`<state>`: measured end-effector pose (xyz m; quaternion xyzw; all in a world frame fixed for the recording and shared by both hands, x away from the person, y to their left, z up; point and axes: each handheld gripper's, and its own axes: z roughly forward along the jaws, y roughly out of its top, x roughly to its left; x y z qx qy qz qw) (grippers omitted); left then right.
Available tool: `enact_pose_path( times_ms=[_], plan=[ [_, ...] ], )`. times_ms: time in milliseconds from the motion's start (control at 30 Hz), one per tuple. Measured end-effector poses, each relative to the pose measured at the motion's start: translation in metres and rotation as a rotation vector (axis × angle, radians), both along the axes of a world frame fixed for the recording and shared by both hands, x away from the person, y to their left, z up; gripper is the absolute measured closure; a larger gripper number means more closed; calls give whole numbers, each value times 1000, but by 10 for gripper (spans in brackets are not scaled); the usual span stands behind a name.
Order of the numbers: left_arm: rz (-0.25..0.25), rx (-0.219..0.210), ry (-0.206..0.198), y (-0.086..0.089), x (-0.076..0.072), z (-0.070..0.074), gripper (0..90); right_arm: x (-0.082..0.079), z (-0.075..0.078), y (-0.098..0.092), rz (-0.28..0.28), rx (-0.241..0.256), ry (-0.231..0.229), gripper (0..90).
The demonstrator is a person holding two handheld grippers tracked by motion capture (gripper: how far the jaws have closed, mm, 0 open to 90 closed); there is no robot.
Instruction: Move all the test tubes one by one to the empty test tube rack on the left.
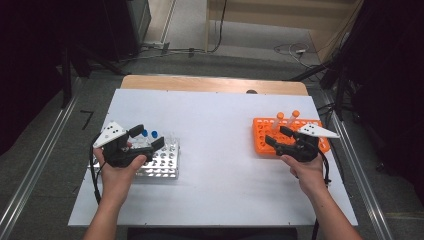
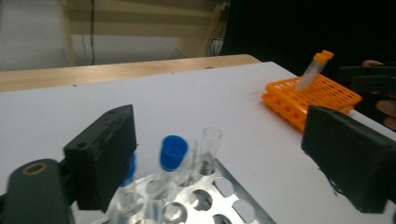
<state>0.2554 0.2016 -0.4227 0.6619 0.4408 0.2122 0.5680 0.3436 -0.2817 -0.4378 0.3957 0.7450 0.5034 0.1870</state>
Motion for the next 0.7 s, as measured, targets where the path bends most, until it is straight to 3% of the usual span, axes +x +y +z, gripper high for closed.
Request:
enact_pose_path(
  times_ms=[167,300,700],
  plan=[
    [-60,-4,-3,-12,-2,-1,0,12,-6,-4,-55,-4,14,345],
    [-88,-7,-15,-18,-5,0,0,19,-10,-6,-74,15,27,396],
    [-97,-10,-16,-21,-6,1,0,42,-13,2,-141,-45,46,436]
  ],
)
